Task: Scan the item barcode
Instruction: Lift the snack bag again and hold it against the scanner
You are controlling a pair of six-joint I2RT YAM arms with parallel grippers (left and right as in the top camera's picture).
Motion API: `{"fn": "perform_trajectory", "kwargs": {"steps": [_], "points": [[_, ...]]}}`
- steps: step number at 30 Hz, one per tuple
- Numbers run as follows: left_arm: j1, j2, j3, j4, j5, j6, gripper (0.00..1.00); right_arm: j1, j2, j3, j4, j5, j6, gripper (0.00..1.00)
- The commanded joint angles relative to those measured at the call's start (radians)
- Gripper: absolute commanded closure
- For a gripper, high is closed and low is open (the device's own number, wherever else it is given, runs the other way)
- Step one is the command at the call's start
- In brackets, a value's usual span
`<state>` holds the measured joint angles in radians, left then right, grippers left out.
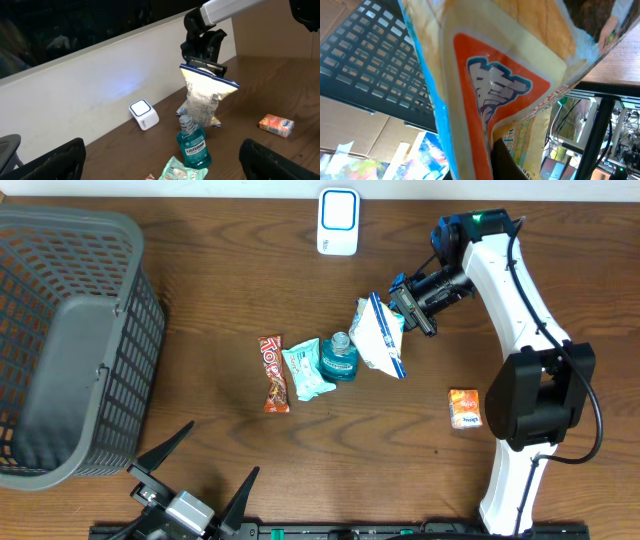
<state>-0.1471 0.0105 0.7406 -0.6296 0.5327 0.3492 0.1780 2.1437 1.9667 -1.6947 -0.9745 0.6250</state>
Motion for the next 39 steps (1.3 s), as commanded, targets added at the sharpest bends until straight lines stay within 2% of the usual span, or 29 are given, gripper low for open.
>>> {"fn": "perform_trajectory", "kwargs": {"steps": [1, 16, 19, 22, 24, 25, 27, 32, 36, 39], "points": [[0.001, -0.008, -0.004, 0.002, -0.002, 0.017, 0.02, -0.002, -0.029, 0.001, -0.004, -0.029, 0.025, 0.98], [0.001, -0.008, -0.004, 0.002, -0.002, 0.017, 0.03, -0.002, -0.029, 0.001, -0.004, -0.018, 0.022, 0.98], [0.001, -0.008, -0.004, 0.002, -0.002, 0.017, 0.02, -0.002, -0.029, 0.001, 0.008, 0.028, -0.067, 0.98], [0.001, -0.008, -0.004, 0.002, -0.002, 0.017, 0.02, -0.009, -0.029, 0.001, 0.092, 0.076, -0.17, 0.98], [0.001, -0.008, -0.004, 0.002, -0.002, 0.017, 0.02, -0.016, -0.03, 0.002, 0.141, 0.191, -0.137, 0.98], [0.001, -0.008, -0.004, 0.002, -0.002, 0.017, 0.02, -0.018, -0.03, 0.002, 0.168, 0.335, -0.027, 0.99], [0.001, -0.008, -0.004, 0.002, -0.002, 0.017, 0.02, -0.018, -0.033, 0.002, 0.204, 0.462, 0.066, 0.99], [0.001, -0.008, -0.004, 0.002, -0.002, 0.017, 0.02, -0.011, -0.052, 0.002, 0.293, 0.588, 0.077, 0.98], [0.001, -0.008, -0.004, 0.002, -0.002, 0.017, 0.02, 0.035, -0.069, 0.002, 0.372, 0.835, 0.064, 0.99], [0.001, -0.008, -0.004, 0.002, -0.002, 0.017, 0.02, 0.075, -0.068, 0.002, 0.484, 0.816, 0.021, 0.99]]}}
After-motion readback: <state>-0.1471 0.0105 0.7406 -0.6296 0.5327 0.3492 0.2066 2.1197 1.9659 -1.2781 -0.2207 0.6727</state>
